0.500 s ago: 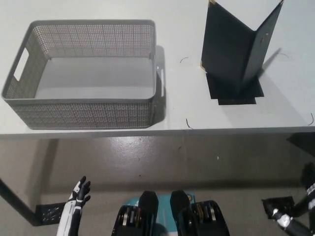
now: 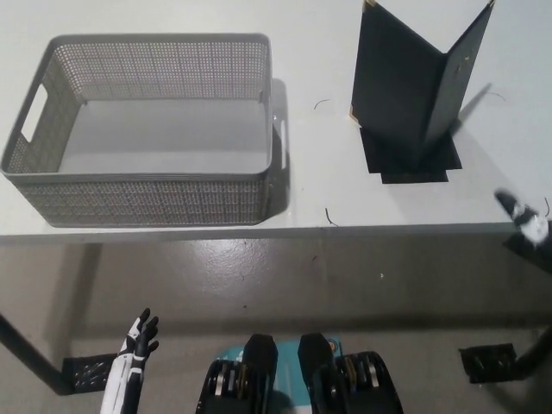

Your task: A notebook is kept standing on the table on the right hand side and a container is kept on the left hand side and the robot uses its right hand to grab the notebook and places it in the container

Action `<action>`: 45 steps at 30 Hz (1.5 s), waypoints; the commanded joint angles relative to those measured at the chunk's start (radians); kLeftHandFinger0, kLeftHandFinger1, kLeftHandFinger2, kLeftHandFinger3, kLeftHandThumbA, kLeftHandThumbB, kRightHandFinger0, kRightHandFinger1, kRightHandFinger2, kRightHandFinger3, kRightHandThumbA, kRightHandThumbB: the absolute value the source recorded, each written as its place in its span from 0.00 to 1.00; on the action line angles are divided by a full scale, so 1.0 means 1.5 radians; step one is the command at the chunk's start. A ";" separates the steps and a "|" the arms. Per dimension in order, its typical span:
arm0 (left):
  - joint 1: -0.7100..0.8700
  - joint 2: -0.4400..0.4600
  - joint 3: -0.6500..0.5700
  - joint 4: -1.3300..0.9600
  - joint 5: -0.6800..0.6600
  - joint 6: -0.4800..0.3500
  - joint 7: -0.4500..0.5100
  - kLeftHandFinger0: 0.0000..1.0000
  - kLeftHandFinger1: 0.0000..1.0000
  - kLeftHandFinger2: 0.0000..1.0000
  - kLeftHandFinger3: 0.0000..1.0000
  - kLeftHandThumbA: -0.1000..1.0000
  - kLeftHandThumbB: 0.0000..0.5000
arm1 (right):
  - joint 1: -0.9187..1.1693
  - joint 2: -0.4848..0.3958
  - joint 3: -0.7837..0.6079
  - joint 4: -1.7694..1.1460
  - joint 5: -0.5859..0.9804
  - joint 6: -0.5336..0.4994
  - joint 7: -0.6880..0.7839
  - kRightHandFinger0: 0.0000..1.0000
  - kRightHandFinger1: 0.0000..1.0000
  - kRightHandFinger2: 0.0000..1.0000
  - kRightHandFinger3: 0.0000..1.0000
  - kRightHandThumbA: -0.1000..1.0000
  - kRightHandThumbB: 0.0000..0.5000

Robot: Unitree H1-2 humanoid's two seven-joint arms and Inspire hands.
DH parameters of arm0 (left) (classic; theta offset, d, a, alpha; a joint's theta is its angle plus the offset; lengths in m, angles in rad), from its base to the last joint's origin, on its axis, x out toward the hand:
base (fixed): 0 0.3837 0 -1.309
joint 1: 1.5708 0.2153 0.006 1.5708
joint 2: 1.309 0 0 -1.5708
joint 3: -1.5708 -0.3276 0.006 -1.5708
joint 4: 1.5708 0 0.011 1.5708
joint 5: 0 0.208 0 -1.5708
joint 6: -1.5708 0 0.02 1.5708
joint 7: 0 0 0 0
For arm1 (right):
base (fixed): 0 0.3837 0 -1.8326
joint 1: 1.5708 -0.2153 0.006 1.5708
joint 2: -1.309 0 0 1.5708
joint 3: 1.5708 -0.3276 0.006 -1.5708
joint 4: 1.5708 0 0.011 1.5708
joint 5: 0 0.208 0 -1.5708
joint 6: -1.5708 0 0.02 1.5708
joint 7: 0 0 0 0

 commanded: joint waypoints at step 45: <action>0.037 0.000 -0.018 0.003 -0.038 -0.058 -0.037 1.00 1.00 1.00 1.00 1.00 0.84 | -0.653 0.032 -0.070 1.001 0.049 -0.017 -0.308 0.00 0.13 0.56 0.38 0.07 0.21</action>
